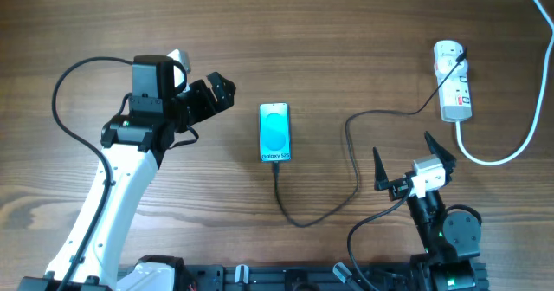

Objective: Plug charger to phone and switch on socket

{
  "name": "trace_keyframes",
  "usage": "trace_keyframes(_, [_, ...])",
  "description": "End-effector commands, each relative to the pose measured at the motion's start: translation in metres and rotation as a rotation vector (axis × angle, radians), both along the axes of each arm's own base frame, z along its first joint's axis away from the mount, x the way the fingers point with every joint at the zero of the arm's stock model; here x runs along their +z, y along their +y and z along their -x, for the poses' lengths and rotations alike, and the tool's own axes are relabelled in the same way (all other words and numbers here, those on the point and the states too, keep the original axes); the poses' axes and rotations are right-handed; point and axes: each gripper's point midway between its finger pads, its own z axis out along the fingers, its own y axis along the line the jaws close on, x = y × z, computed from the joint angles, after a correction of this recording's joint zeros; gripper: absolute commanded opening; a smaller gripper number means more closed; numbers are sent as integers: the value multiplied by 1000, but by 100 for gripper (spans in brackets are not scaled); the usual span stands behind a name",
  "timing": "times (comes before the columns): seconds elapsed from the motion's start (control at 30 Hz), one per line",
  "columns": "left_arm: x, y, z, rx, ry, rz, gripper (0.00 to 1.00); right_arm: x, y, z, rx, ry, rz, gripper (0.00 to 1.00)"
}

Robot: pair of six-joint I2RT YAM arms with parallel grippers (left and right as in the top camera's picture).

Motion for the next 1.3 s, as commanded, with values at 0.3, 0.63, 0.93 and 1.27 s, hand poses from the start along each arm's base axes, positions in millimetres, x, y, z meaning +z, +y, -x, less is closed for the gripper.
trace_keyframes(0.3, [-82, 6, 14, -163, -252, -168, 100, 3, -1, 1, -8, -13, -15, 100])
trace_keyframes(0.63, [-149, 16, 99, -168, -195, -170, 100, 3, -1, 1, -8, -13, -15, 100])
trace_keyframes(0.93, [-141, 25, 122, -137, -289, -200, 100, 4, -1, 1, -8, -13, -15, 100])
trace_keyframes(1.27, [-62, 32, 111, -136, -666, -313, 100, 3, -1, 1, -8, -13, -15, 100])
